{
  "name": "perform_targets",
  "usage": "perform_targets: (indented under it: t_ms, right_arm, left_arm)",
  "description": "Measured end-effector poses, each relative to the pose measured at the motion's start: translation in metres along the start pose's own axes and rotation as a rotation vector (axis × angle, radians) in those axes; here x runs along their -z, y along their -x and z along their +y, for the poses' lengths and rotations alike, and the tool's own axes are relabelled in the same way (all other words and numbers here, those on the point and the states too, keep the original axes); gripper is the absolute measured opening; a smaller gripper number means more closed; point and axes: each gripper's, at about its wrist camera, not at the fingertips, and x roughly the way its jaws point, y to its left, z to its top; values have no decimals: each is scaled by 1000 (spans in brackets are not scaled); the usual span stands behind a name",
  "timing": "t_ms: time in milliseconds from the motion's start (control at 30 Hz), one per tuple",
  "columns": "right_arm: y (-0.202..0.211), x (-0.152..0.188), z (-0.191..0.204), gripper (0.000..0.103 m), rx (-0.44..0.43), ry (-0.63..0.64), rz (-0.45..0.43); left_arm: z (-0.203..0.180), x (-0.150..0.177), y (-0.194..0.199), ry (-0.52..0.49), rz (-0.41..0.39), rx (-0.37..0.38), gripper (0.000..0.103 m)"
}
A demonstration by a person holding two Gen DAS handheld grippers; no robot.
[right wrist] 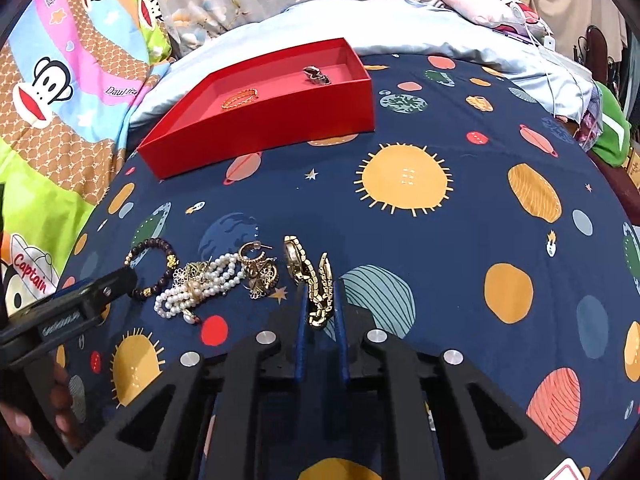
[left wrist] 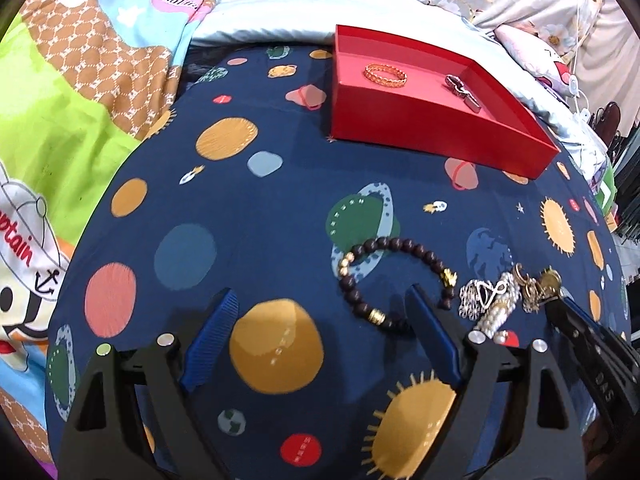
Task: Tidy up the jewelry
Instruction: 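Grasp the gold chain bracelet with the right tool while the left tool grasps the black bead bracelet, then carry both bracelets into the red tray and open both tools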
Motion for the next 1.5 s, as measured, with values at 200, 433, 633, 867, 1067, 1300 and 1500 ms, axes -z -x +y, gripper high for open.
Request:
perform_targets:
  t_ms: [200,433,633,867,1067,1300,1500]
  right_arm:
    - [1,1,-1,11,-7,0,-5]
    - [1,1,-4,11,-14,-6,-4]
    - [0,0,-4,11,-21,-14,-2]
    - [0,0,-5,11,-22,-13,-2]
    - [0,0,-5,11,-22,-14,-2]
    - [1,1,-3,11,-35,-24,2]
    - [7,2,-1,11,-39,-26,-9]
  left_arm:
    - [-9,-7,-4,-16,-11,30,75]
    - [-24,-9,-7,-50,-16,54,74]
    - [-33,-11,-9,-52,-9,78,81]
    - [-44,-6,-12,-126,-24,-1,70]
    - [-38,-5,-7,-115,-32,6,44]
    - [-26,-6,-2,-83,-13,88,11]
    - [-22,-5,8,-81,-27,108,7]
